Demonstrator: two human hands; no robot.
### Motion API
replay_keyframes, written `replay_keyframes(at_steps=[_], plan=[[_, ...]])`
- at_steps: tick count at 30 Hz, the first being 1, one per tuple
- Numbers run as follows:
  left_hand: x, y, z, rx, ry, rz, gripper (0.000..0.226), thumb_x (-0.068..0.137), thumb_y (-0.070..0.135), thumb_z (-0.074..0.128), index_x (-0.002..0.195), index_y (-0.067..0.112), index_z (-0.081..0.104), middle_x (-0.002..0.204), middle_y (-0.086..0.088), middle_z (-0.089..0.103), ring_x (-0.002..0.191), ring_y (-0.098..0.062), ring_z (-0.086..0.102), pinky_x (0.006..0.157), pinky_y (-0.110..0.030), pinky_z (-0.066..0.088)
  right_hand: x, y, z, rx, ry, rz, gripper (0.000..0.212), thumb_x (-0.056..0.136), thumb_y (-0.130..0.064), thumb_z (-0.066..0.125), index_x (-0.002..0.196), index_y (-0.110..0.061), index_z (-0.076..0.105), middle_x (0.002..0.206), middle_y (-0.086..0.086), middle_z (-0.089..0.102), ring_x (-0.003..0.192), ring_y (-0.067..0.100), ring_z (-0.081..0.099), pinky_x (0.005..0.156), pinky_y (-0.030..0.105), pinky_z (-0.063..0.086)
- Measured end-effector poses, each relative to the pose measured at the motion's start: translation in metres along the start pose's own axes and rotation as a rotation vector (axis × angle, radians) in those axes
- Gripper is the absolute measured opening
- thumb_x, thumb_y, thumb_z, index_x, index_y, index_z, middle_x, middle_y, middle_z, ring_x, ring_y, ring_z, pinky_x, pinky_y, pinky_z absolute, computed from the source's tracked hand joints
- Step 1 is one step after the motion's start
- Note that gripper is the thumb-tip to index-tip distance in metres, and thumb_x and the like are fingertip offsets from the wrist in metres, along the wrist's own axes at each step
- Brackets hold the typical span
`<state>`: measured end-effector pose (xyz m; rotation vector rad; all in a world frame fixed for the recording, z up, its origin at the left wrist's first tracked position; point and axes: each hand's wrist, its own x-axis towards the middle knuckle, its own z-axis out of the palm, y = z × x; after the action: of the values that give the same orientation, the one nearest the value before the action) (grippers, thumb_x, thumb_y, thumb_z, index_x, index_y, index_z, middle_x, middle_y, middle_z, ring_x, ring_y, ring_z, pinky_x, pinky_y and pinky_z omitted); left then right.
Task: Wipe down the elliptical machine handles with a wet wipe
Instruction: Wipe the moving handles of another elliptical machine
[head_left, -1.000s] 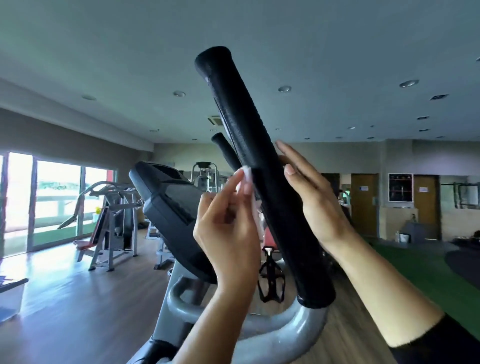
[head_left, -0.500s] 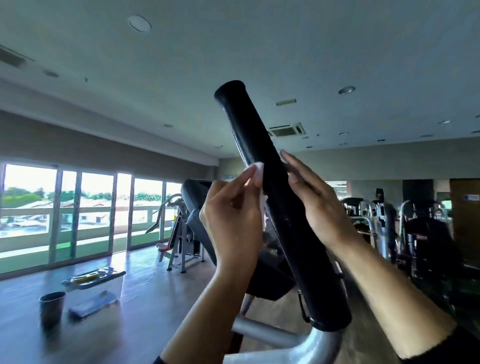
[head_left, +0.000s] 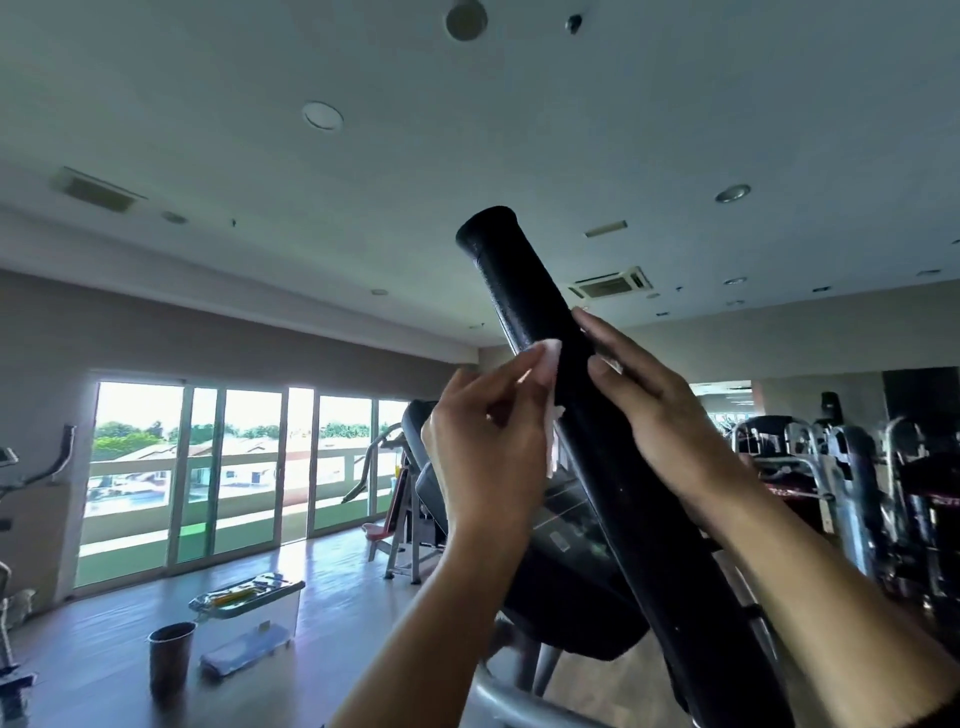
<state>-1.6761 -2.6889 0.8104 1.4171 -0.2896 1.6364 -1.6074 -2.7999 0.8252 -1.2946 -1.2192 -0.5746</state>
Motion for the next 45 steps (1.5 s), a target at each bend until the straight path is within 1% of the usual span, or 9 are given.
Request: replay_keyframes(at_steps=[4,8,13,16,19,26,29,37,45], plan=[[0.049,0.003,0.007,0.067,0.107,0.047,0.018,0.085,0.047,0.068,0.096,0.036,0.075,0.057,-0.009,0.057,0.048,-0.01,0.043,0.06,-0.025,0.037,0.001,0.0,0.0,0.023,0.001,0.008,0.038,0.099,-0.02,0.048,0.13,-0.042,0.053,0.124,-0.029,0.058,0.113,-0.011,0.055,0.092,0.008,0.044],[0.047,0.005,0.017,0.165,0.073,0.034,0.019,0.085,0.046,0.068,0.099,0.035,0.075,0.068,-0.003,0.062,0.056,-0.006,0.052,0.063,-0.019,0.037,0.0,0.0,0.001,0.085,0.024,0.036,0.037,0.098,-0.018,0.05,0.129,-0.038,0.055,0.114,-0.029,0.062,0.098,-0.015,0.06,0.075,0.003,0.045],[0.013,0.007,0.011,0.211,0.045,0.04,0.018,0.083,0.042,0.071,0.099,0.035,0.074,0.077,-0.001,0.067,0.068,-0.011,0.061,0.063,-0.02,0.045,0.001,0.002,-0.001,0.099,-0.005,0.064,0.039,0.098,-0.02,0.051,0.132,-0.04,0.054,0.091,-0.037,0.065,0.092,-0.017,0.06,0.075,0.002,0.044],[0.029,0.011,0.015,0.175,0.146,0.034,0.019,0.082,0.044,0.072,0.097,0.033,0.076,0.073,-0.001,0.07,0.062,-0.01,0.062,0.061,-0.02,0.046,0.0,0.004,-0.003,0.11,-0.023,0.056,0.039,0.099,-0.022,0.05,0.132,-0.042,0.053,0.096,-0.041,0.062,0.094,-0.021,0.057,0.074,-0.001,0.041],[0.045,0.016,0.023,0.258,0.177,0.068,0.023,0.084,0.044,0.07,0.1,0.029,0.076,0.067,-0.002,0.067,0.05,-0.002,0.049,0.053,-0.009,0.037,-0.001,0.008,-0.004,0.135,-0.042,0.068,0.039,0.098,-0.026,0.051,0.131,-0.046,0.052,0.104,-0.04,0.059,0.097,-0.021,0.056,0.076,0.0,0.042],[-0.006,0.01,0.023,0.299,0.079,0.07,0.018,0.084,0.031,0.072,0.097,0.043,0.07,0.077,-0.005,0.062,0.063,-0.006,0.055,0.061,-0.013,0.04,-0.015,0.018,-0.01,0.182,-0.039,0.1,0.037,0.097,-0.029,0.052,0.125,-0.054,0.054,0.092,-0.024,0.07,0.086,-0.003,0.067,0.072,0.01,0.051],[-0.035,0.011,0.022,0.295,0.077,0.066,0.018,0.084,0.029,0.072,0.099,0.04,0.071,0.074,-0.003,0.059,0.062,-0.003,0.054,0.061,-0.01,0.039,-0.024,0.02,-0.013,0.198,-0.03,0.109,0.038,0.097,-0.028,0.053,0.127,-0.051,0.054,0.085,-0.031,0.068,0.083,-0.01,0.065,0.072,0.007,0.049],[-0.082,0.014,0.017,0.313,0.053,0.031,0.017,0.083,0.023,0.074,0.099,0.026,0.076,0.066,-0.003,0.056,0.057,-0.001,0.048,0.057,-0.007,0.036,-0.052,0.025,-0.024,0.235,-0.085,0.121,0.041,0.098,-0.024,0.051,0.13,-0.05,0.052,0.097,-0.029,0.068,0.089,-0.009,0.064,0.071,0.007,0.046],[-0.061,0.012,0.021,0.373,0.189,0.057,0.015,0.085,0.037,0.071,0.097,0.045,0.068,0.073,-0.008,0.065,0.058,-0.012,0.053,0.057,-0.027,0.041,-0.072,0.028,-0.028,0.293,-0.092,0.143,0.042,0.098,-0.014,0.051,0.133,-0.038,0.053,0.113,-0.025,0.066,0.102,-0.007,0.062,0.086,0.014,0.046]])
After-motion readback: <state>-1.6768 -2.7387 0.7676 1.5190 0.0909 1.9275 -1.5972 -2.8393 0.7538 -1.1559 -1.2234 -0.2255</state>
